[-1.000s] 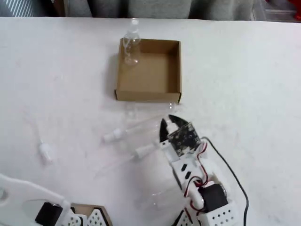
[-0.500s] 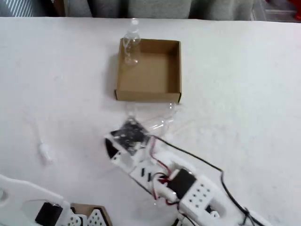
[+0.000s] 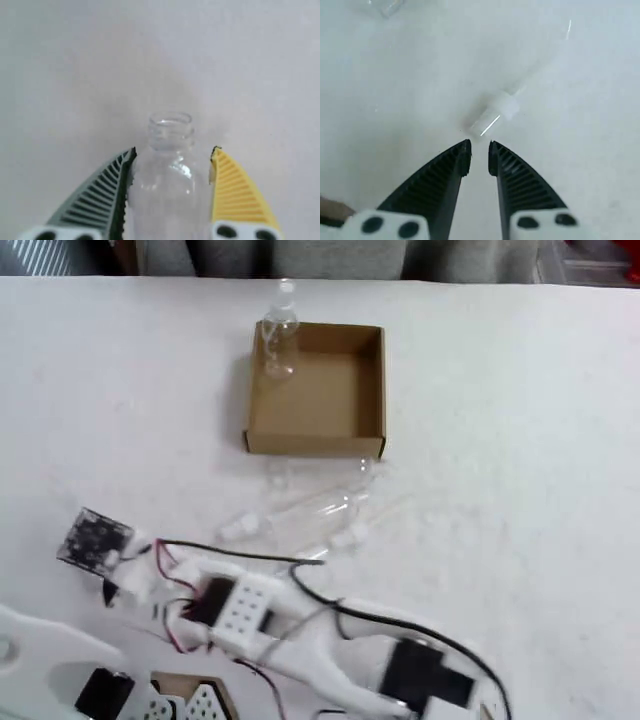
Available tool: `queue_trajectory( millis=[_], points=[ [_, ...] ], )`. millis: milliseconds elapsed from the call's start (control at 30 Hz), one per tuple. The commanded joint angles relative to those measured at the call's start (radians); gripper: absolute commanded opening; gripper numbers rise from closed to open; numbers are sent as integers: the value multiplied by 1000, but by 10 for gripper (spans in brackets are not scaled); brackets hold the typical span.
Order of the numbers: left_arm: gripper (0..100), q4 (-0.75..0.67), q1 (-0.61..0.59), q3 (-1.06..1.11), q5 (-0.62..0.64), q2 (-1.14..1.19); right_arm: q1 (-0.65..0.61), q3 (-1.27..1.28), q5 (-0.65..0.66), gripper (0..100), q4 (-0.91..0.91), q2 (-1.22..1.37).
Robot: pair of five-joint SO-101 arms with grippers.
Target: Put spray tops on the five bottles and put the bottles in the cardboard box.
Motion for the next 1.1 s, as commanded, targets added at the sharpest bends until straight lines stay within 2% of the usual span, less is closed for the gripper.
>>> queue_trajectory(
  millis=[0, 167, 233, 633, 767, 900, 967, 1067],
  points=[
    [132, -20, 38, -61, 15, -84, -10, -222, -114, 66, 28, 151],
    [132, -20, 54, -63, 15, -84, 2, -408, -196, 193, 119, 326],
    [132, -20, 62, -63, 15, -81, 2, -462, -199, 209, 127, 375],
    [129, -17, 82, -60, 15, -74, 4, -620, -204, 170, 128, 555],
    [129, -11, 99, -58, 17, -81, 13, -689, -199, 160, 219, 578],
    [129, 28, 131, -61, 44, -85, 25, -694, -198, 2, 266, 568],
    [129, 46, 157, -63, 69, -93, 44, -697, -198, 39, 308, 565],
    [129, 101, 211, -57, 78, -127, 99, -695, -198, 19, 407, 510]
  ],
)
